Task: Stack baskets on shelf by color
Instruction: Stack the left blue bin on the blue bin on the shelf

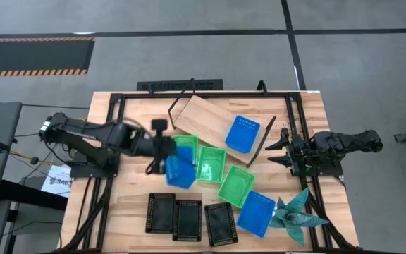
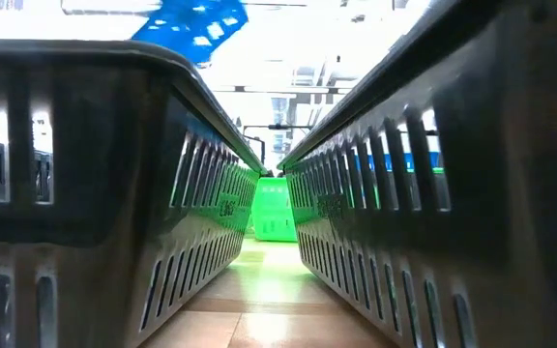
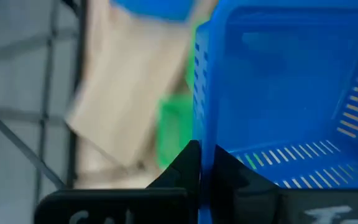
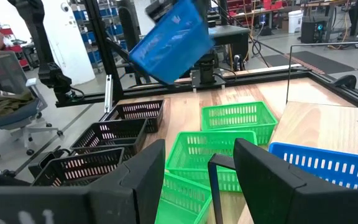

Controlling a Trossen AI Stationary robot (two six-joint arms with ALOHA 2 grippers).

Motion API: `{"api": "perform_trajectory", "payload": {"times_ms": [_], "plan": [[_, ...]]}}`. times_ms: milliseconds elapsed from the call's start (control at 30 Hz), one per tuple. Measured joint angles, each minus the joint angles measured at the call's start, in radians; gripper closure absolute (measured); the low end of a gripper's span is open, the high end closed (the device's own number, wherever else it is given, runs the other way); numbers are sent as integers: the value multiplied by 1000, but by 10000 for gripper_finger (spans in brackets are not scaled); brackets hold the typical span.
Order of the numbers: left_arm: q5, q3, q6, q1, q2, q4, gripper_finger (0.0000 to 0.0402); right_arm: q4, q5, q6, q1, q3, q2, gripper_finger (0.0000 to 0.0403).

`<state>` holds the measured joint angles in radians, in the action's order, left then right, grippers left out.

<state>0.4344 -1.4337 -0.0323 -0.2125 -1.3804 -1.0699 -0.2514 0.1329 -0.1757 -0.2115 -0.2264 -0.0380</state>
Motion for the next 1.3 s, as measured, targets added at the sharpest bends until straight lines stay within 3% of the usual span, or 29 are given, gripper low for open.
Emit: {"api": "perform_trajectory", "payload": {"times_ms": [267, 433, 533, 667, 733, 933, 1033, 1133, 1300], "plan": [[-45, -3, -440, 217, -26, 407, 401, -2, 0, 0, 0, 0, 0, 188], [-194, -4, -561, 314, -67, 635, 401, -13, 11, 0, 1, 0, -1, 188], [-251, -9, -596, 351, -96, 708, 401, -22, 101, -49, 7, 0, -8, 188], [-287, -10, -611, 385, -131, 718, 401, -99, 295, -141, 29, 0, -22, 188], [-299, -10, -611, 400, -144, 707, 401, -126, 338, -168, 44, -5, -24, 188], [-311, -7, -628, 410, -190, 718, 401, -170, 357, -219, 78, 3, -30, 192], [-311, -8, -629, 410, -194, 723, 401, -152, 287, -228, 73, 0, -27, 204], [-309, -8, -634, 410, -194, 724, 401, -168, 285, -327, 63, -3, -27, 227], [-309, -9, -634, 410, -187, 730, 401, -316, 479, -478, 78, -5, -62, 307]]}}
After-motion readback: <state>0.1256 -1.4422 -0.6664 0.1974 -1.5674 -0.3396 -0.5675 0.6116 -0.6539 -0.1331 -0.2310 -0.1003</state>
